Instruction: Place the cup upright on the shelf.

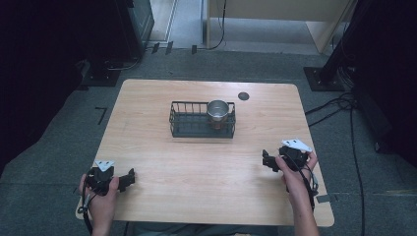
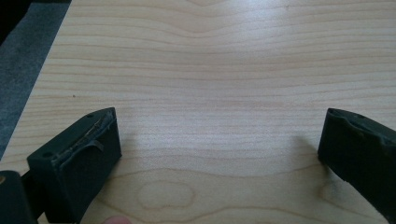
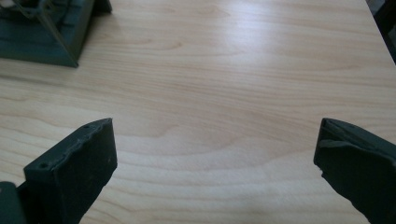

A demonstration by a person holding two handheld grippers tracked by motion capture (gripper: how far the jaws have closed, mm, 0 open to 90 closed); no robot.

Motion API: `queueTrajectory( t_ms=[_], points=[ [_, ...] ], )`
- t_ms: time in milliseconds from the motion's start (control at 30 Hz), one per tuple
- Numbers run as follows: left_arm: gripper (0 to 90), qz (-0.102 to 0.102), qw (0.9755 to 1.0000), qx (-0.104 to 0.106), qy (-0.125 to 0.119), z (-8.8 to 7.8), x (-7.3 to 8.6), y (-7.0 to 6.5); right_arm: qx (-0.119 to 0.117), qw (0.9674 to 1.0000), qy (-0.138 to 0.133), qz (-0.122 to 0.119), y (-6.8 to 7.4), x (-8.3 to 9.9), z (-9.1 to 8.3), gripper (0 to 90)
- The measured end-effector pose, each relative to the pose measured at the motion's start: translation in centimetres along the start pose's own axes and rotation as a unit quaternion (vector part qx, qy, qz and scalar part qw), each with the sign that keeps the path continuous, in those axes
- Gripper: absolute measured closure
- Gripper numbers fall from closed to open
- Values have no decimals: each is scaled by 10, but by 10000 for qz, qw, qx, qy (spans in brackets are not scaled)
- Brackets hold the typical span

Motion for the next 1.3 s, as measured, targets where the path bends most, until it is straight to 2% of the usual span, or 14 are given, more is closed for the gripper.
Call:
queueTrajectory(
  t_ms=[133,800,1067,1300],
  points=[
    [0,0,10000,-1,-1,0,0,0,116,9999,53,77,-14,10,-1,0],
    [0,2,10000,-2,-2,0,0,0,459,9979,311,333,-54,49,-11,0],
    [0,9,10000,5,-1,0,0,0,557,9972,369,322,-61,57,-14,0],
    [0,9,10000,5,0,0,0,0,507,9974,347,384,-68,64,-19,0]
  ],
)
Point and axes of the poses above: each handheld gripper's, and its own axes: z roughly forward along the jaws, x roughly out of its underside, y roughly to its left, the point moved 3 cm from there along z, roughly forward along the jaws, and after that the axes turned 7 degrees about z, right-handed, at the moved point
